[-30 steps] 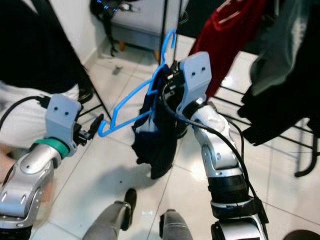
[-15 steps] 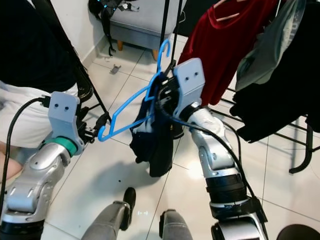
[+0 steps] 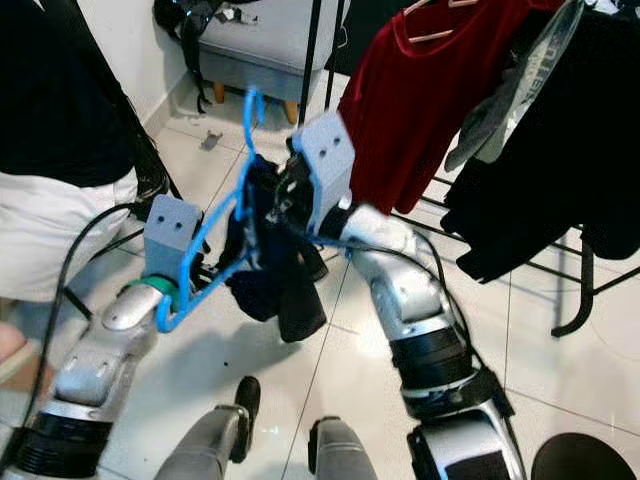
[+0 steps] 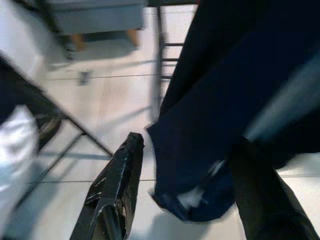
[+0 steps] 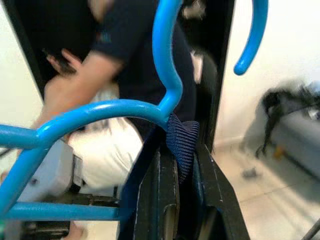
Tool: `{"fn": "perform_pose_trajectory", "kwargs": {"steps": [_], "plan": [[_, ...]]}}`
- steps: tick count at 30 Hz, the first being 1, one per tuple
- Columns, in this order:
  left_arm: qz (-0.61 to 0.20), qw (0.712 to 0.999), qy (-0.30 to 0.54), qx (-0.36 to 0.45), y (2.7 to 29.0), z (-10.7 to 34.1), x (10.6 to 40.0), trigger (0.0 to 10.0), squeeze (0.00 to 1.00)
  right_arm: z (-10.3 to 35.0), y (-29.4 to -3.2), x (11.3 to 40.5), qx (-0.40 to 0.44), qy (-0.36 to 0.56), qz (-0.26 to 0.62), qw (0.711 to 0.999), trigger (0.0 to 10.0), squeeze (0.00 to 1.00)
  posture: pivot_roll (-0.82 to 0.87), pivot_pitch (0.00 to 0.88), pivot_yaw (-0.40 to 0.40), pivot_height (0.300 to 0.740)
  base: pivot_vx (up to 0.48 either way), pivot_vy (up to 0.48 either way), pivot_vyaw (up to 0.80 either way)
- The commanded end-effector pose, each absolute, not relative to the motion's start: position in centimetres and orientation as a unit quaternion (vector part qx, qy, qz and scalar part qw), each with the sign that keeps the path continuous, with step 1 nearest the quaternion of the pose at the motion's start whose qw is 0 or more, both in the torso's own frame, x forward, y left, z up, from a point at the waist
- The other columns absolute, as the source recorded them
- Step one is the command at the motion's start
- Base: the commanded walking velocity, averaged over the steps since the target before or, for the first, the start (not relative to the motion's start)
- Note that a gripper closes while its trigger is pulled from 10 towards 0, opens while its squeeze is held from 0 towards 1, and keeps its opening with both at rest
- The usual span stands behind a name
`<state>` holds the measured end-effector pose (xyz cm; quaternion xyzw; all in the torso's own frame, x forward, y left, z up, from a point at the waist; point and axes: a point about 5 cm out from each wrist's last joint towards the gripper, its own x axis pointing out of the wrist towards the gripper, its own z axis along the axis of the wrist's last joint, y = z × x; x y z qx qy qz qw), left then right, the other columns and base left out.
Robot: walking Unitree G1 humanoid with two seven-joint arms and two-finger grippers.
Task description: Hang hanger
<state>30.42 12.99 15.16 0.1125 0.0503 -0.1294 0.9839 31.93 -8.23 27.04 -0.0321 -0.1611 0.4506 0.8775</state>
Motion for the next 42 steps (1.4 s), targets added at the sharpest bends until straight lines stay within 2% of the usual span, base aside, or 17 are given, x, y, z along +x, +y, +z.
{"fn": "perform_pose_trajectory", "kwargs": {"steps": [1,3,4,10,13,14,17,18,28,30,31,32,35,36,38,41,42], "plan": [[-0.133,0.98,0.037,0.141,13.3,15.3,30.0,10.0,0.0,28.3,-8.8,31.0,-0.029,-0.18,0.473,0.862,10.0,0.0,-0.09,0.163,0.038,0.74,0.0,0.0,0.0],[-0.129,0.979,0.034,0.152,13.9,15.4,30.0,10.0,0.0,28.7,-9.3,30.6,-0.039,-0.184,0.482,0.856,10.0,0.0,-0.09,0.163,0.043,0.74,0.0,0.0,0.0],[-0.116,0.978,0.032,0.169,14.9,15.2,30.1,10.0,0.0,29.3,-10.1,29.7,-0.055,-0.19,0.502,0.842,10.0,0.0,-0.09,0.162,0.048,0.74,0.0,0.0,0.0],[-0.093,0.982,0.029,0.159,15.9,15.1,30.9,10.0,0.0,30.2,-10.5,28.5,-0.068,-0.197,0.539,0.816,10.0,0.0,-0.09,0.153,0.057,0.74,0.0,0.0,0.0],[-0.095,0.983,0.029,0.154,15.9,15.2,31.0,10.0,0.0,30.3,-10.5,28.5,-0.07,-0.197,0.54,0.815,10.0,0.0,-0.09,0.153,0.057,0.74,0.0,0.0,0.0],[-0.102,0.983,0.033,0.15,15.8,15.1,31.0,7.0,0.0,30.3,-10.6,28.5,-0.073,-0.196,0.539,0.816,10.0,0.0,-0.09,0.153,0.057,0.74,0.0,0.0,0.0],[-0.102,0.983,0.033,0.15,15.8,15.1,31.0,7.0,0.0,30.3,-10.6,28.5,-0.073,-0.196,0.539,0.816,10.0,0.0,-0.09,0.153,0.057,0.74,0.0,0.0,0.0],[-0.11,0.982,0.036,0.147,15.7,15.0,30.9,0.0,0.0,30.3,-10.7,28.5,-0.072,-0.194,0.537,0.818,10.0,0.0,-0.09,0.153,0.057,0.74,0.0,0.0,0.0],[-0.154,0.969,0.024,0.194,15.5,15.2,29.6,0.0,0.0,27.7,-11.5,30.1,-0.118,-0.145,0.497,0.847,10.0,0.0,-0.07,0.151,0.067,0.74,0.0,0.0,0.0],[-0.178,0.958,0.021,0.222,15.4,15.3,29.0,0.0,0.0,26.6,-12.1,30.5,-0.145,-0.123,0.48,0.856,10.0,0.0,-0.07,0.157,0.071,0.74,0.0,0.0,0.0],[-0.228,0.941,0.026,0.247,15.2,15.3,27.7,0.0,0.0,25.2,-13.0,31.1,-0.17,-0.096,0.458,0.867,10.0,0.0,-0.06,0.162,0.075,0.74,0.0,0.0,0.0],[-0.228,0.941,0.026,0.247,15.2,15.3,27.7,0.0,0.0,25.2,-13.0,31.1,-0.17,-0.096,0.458,0.867,10.0,0.0,-0.06,0.162,0.075,0.74,0.0,0.0,0.0],[-0.296,0.916,0.04,0.268,14.8,15.5,25.9,0.0,0.0,23.4,-14.3,31.7,-0.207,-0.058,0.431,0.876,10.0,0.0,-0.05,0.167,0.078,0.74,0.0,0.0,0.0],[-0.323,0.905,0.048,0.271,14.6,15.6,25.3,10.0,0.0,22.6,-14.8,31.9,-0.237,-0.04,0.416,0.877,10.0,0.0,-0.05,0.172,0.081,0.74,0.0,0.0,0.0],[-0.346,0.9,0.057,0.26,14.3,15.8,24.8,10.0,0.0,21.9,-15.2,32.2,-0.273,-0.025,0.402,0.874,10.0,0.0,-0.05,0.172,0.081,0.74,0.0,0.0,0.0],[-0.346,0.9,0.057,0.26,14.3,15.8,24.8,10.0,0.0,21.9,-15.2,32.2,-0.273,-0.025,0.402,0.874,10.0,0.0,-0.05,0.172,0.081,0.74,0.0,0.0,0.0],[-0.373,0.894,0.065,0.241,13.8,16.1,24.4,10.0,0.0,21.4,-15.5,32.6,-0.303,-0.017,0.381,0.873,10.0,0.0,-0.04,0.176,0.083,0.74,0.0,0.0,0.0]]}}
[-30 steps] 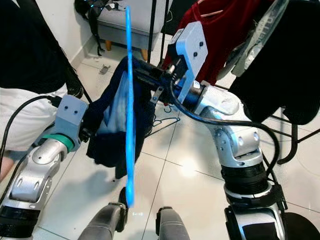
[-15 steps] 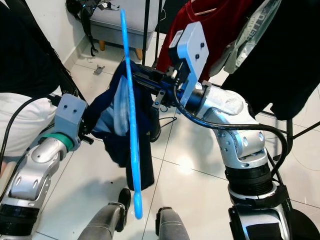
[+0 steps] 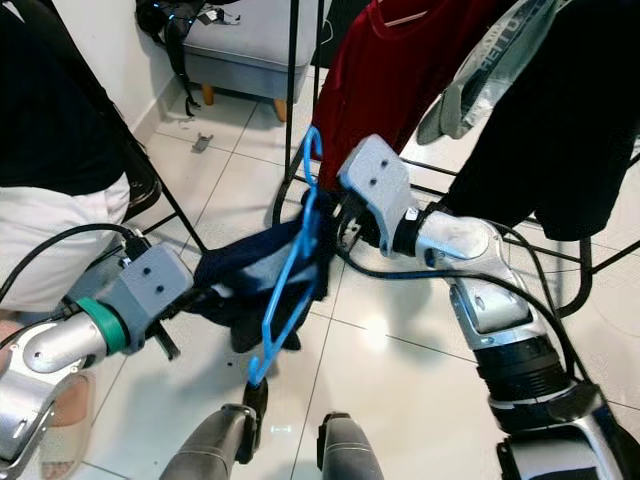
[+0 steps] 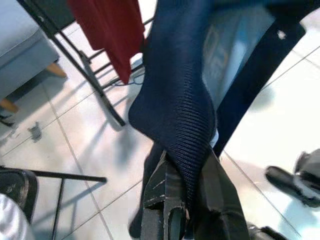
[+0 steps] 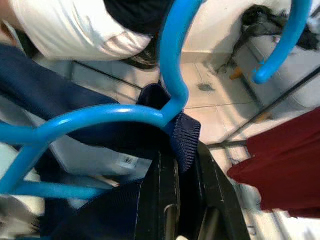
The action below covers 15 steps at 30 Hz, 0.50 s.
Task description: Hang hanger
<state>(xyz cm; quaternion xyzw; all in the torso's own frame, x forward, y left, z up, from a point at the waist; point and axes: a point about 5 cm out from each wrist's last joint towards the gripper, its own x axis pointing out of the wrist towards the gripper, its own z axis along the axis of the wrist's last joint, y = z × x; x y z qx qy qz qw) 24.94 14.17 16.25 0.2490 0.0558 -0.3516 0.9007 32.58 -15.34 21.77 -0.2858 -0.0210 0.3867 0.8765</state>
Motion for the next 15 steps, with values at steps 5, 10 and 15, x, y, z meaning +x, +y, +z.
{"fn": "perform_pose_trajectory", "kwargs": {"steps": [5,10,15], "plan": [[-0.441,0.885,0.079,0.124,12.0,17.2,23.4,10.0,0.0,21.3,-15.0,34.2,-0.312,-0.042,0.3,0.9,10.0,0.0,-0.04,0.179,0.086,0.74,0.0,0.0,0.0],[-0.475,0.876,0.079,0.012,10.8,18.8,23.3,10.0,0.0,21.8,-14.1,35.4,-0.333,-0.078,0.225,0.912,10.0,0.0,-0.04,0.18,0.086,0.74,0.0,0.0,0.0],[-0.492,0.867,0.077,-0.028,10.4,19.5,23.1,10.0,0.0,21.8,-13.6,35.9,-0.354,-0.09,0.205,0.908,10.0,0.0,-0.04,0.18,0.083,0.74,0.0,0.0,0.0]]}}
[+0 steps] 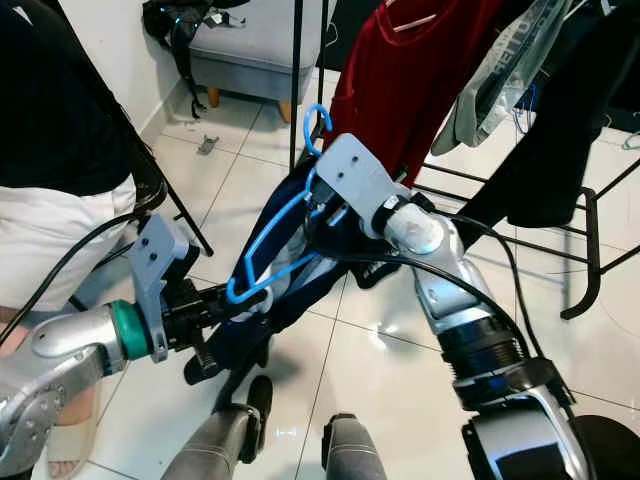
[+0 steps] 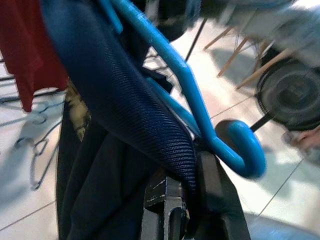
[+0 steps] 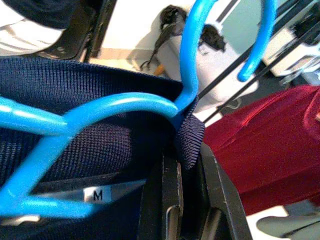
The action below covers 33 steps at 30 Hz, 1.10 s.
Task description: Hang hanger
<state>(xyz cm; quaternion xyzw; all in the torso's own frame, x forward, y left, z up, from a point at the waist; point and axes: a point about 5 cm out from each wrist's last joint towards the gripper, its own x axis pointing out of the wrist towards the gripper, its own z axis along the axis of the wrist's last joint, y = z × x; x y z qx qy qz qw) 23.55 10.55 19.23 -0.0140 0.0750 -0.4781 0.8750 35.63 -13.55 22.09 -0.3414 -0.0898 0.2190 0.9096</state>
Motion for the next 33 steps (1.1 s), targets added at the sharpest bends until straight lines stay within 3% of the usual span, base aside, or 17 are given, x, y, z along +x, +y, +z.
{"fn": "perform_pose_trajectory", "kwargs": {"steps": [1,9,16,29,31,33], "plan": [[-0.492,0.867,0.077,-0.028,10.4,19.5,23.1,10.0,0.0,21.8,-13.6,35.9,-0.354,-0.09,0.205,0.908,10.0,0.0,-0.04,0.18,0.083,0.74,0.0,0.0,0.0],[-0.477,0.874,0.091,0.001,10.8,19.1,23.3,10.0,0.0,20.4,-12.9,35.5,-0.431,-0.087,0.27,0.857,10.0,0.0,-0.04,0.181,0.074,0.74,0.0,0.0,0.0],[-0.461,0.875,0.119,0.088,11.6,17.9,23.3,10.0,0.0,20.6,-14.0,34.9,-0.433,-0.108,0.292,0.846,10.0,0.0,-0.05,0.185,0.072,0.74,0.0,0.0,0.0],[-0.464,0.878,0.121,0.007,11.7,19.3,23.5,10.0,0.0,19.7,-15.9,35.7,-0.533,-0.089,0.249,0.804,10.0,0.0,-0.04,0.184,0.075,0.74,0.0,0.0,0.0],[-0.465,0.877,0.113,-0.028,11.7,20.0,23.7,10.0,0.0,19.2,-16.0,35.8,-0.572,-0.086,0.242,0.779,10.0,0.0,-0.04,0.185,0.077,0.74,0.0,0.0,0.0],[-0.47,0.875,0.11,-0.039,11.6,20.3,23.6,10.0,0.0,19.1,-16.2,35.9,-0.586,-0.082,0.234,0.772,10.0,0.0,-0.04,0.185,0.077,0.74,0.0,0.0,0.0]]}}
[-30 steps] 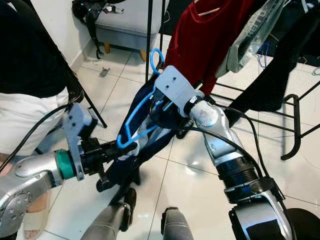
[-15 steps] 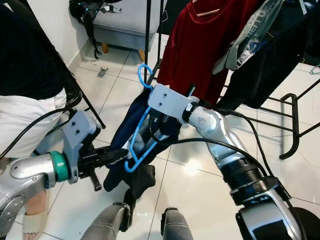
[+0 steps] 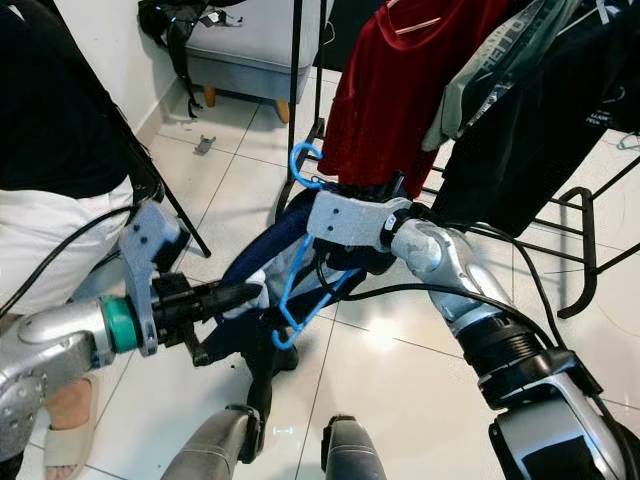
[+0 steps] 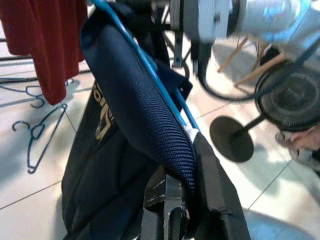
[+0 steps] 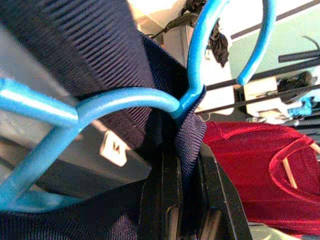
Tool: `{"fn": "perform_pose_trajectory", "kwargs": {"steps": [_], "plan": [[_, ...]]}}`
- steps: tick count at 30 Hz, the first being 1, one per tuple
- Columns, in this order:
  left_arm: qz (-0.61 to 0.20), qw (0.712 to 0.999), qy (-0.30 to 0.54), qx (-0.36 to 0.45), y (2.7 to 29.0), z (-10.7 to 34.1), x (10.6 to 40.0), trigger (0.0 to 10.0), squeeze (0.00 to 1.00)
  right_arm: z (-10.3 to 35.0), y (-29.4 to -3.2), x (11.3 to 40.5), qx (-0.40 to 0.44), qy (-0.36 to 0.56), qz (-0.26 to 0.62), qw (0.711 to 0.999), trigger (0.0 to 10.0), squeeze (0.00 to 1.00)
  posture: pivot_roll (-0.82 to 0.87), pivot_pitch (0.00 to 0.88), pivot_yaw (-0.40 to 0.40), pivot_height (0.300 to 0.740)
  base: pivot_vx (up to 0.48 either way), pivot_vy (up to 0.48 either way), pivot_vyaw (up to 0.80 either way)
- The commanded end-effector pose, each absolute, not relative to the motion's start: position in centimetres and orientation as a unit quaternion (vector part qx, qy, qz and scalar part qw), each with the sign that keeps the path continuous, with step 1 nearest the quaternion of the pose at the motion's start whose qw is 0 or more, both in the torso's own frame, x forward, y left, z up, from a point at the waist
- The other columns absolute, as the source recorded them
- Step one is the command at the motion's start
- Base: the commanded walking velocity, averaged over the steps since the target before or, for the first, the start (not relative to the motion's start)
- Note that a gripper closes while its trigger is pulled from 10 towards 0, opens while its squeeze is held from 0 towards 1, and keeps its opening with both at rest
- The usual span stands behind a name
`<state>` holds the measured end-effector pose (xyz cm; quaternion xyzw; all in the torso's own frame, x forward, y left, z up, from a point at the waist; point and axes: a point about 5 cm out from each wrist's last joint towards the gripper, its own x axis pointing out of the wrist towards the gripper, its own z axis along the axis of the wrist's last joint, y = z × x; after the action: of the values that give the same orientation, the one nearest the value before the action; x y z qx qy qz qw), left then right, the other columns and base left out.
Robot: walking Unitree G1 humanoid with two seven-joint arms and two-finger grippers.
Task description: Hang hanger
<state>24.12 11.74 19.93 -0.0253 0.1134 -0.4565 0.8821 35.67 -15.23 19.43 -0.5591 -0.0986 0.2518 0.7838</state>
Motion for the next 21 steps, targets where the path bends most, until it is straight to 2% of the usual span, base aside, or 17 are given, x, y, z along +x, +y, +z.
{"fn": "perform_pose_trajectory", "kwargs": {"steps": [1,3,4,7,12,13,15,16,21], "plan": [[-0.47,0.875,0.11,-0.039,11.6,20.3,23.6,10.0,0.0,19.1,-16.2,35.9,-0.586,-0.082,0.234,0.772,10.0,0.0,-0.04,0.185,0.077,0.74,0.0,0.0,0.0],[-0.477,0.871,0.107,-0.048,11.5,20.5,23.5,10.0,0.0,19.0,-16.4,36.1,-0.598,-0.08,0.223,0.765,10.0,0.0,-0.04,0.185,0.077,0.74,0.0,0.0,0.0],[-0.496,0.859,0.102,-0.076,10.7,20.9,23.3,10.0,0.0,19.7,-16.6,37.0,-0.606,-0.079,0.179,0.771,10.0,0.0,-0.04,0.184,0.078,0.74,0.0,0.0,0.0],[-0.51,0.849,0.097,-0.103,9.7,21.2,23.3,10.0,0.0,20.6,-16.6,37.8,-0.601,-0.084,0.139,0.783,10.0,0.0,-0.04,0.182,0.076,0.74,0.0,0.0,0.0],[-0.516,0.843,0.095,-0.118,9.0,21.4,23.4,10.0,0.0,21.0,-16.5,38.2,-0.598,-0.089,0.121,0.787,10.0,0.0,-0.04,0.18,0.076,0.74,0.0,0.0,0.0],[-0.528,0.83,0.093,-0.154,7.4,21.9,23.8,10.0,0.0,22.3,-16.6,39.0,-0.593,-0.11,0.067,0.795,10.0,0.0,-0.04,0.175,0.074,0.74,0.0,0.0,0.0],[-0.528,0.83,0.093,-0.154,7.4,21.9,23.8,10.0,0.0,22.3,-16.6,39.0,-0.593,-0.11,0.067,0.795,10.0,0.0,-0.04,0.175,0.074,0.74,0.0,0.0,0.0],[-0.53,0.823,0.102,-0.177,5.8,22.2,24.3,10.0,0.0,23.9,-17.1,39.5,-0.585,-0.143,0.004,0.799,10.0,0.0,-0.04,0.173,0.069,0.74,0.0,0.0,0.0],[-0.513,0.828,0.124,-0.191,4.6,21.9,25.1,10.0,0.0,25.0,-17.0,39.6,-0.574,-0.177,-0.031,0.799,10.0,0.0,-0.04,0.17,0.067,0.74,0.0,0.0,0.0]]}}
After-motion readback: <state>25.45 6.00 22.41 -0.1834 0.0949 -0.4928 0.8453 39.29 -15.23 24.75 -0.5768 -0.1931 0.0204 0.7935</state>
